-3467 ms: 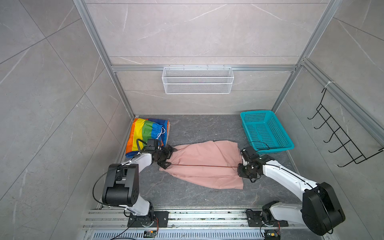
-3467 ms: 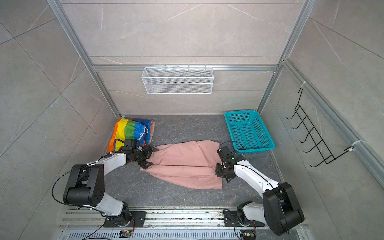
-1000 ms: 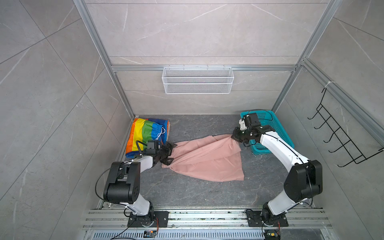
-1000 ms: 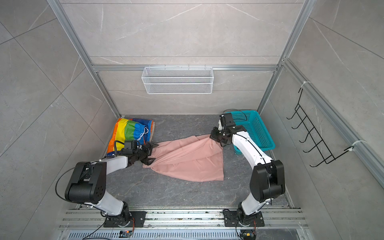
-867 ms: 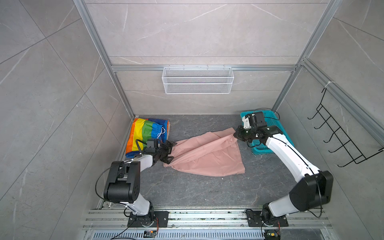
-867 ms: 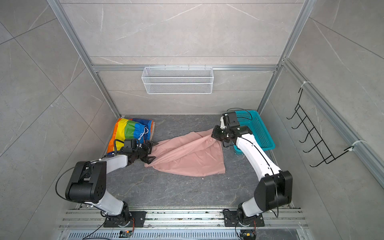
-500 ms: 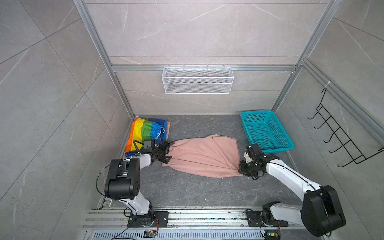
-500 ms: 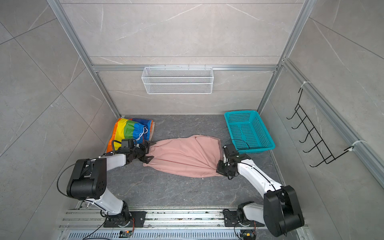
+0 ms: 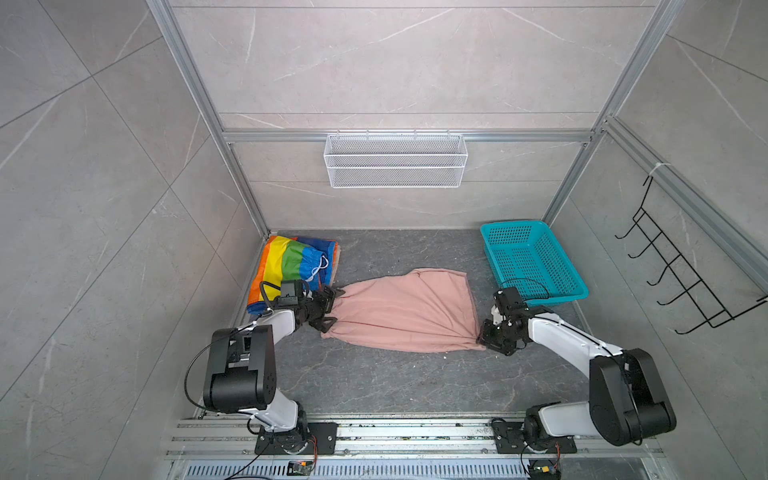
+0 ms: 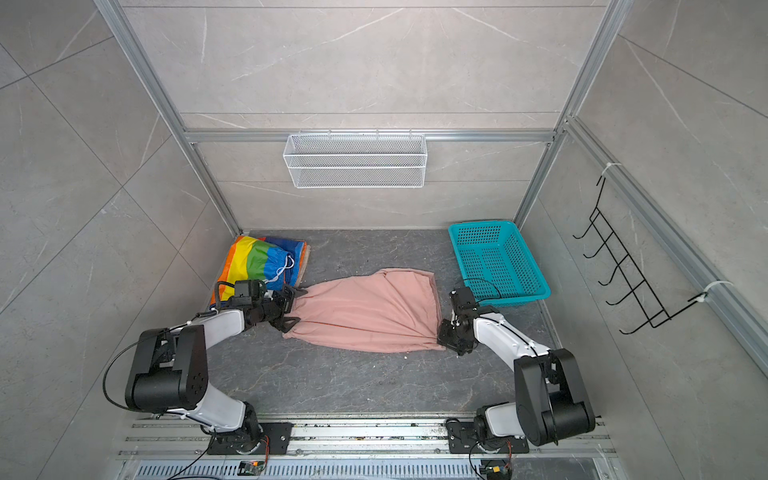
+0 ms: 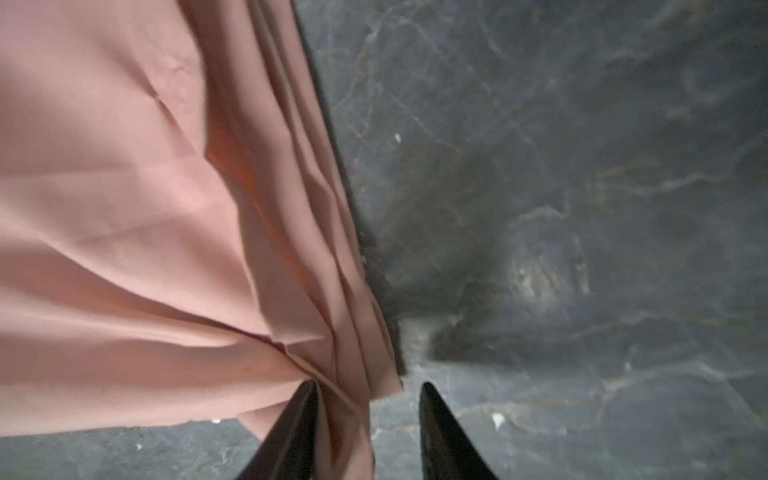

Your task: Fold and stack the shorts

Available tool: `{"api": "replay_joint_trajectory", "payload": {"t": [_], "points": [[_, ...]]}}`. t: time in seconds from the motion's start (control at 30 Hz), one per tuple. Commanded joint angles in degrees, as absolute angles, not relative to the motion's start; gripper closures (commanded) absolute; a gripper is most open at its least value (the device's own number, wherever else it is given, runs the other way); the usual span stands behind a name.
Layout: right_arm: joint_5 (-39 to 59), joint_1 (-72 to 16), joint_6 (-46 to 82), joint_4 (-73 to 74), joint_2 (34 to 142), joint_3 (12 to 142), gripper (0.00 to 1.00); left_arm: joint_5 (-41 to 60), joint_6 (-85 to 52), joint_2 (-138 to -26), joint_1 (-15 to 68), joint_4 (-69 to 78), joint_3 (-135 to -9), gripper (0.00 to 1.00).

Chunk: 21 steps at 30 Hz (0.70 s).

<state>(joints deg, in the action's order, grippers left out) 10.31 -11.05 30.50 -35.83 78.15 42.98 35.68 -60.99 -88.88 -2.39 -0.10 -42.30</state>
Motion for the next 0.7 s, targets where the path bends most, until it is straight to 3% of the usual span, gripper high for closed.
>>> {"api": "replay_joint_trajectory", "payload": {"t": [0.0,0.07,0.2,0.33,0.47,0.67], "points": [[8.6,-11.0,28.8,-41.9,73.1,51.4,0.33,34.7,-53.8,-84.1,-0.5,-6.9,-48.2,0.01],[9.9,-11.0,28.6,-43.1,73.9,56.9,0.19,34.5,-51.9,-82.6,1.6,-10.4,-51.2,0.01],[17.9,-11.4,31.8,-36.0,79.6,62.6,0.01,32.6,-53.0,-81.1,7.0,-12.9,-53.3,0.01],[23.0,-15.5,37.0,-25.1,90.0,68.7,0.01,28.9,-57.4,-82.3,14.0,-8.5,-50.0,0.01],[25.9,-17.2,39.2,-19.0,103.0,76.0,0.01,29.4,-61.8,-84.9,14.9,0.2,-42.6,0.01],[20.0,-16.1,33.9,-24.5,118.0,87.3,0.01,27.8,-58.9,-87.4,14.1,-1.0,-37.9,0.01]]}}
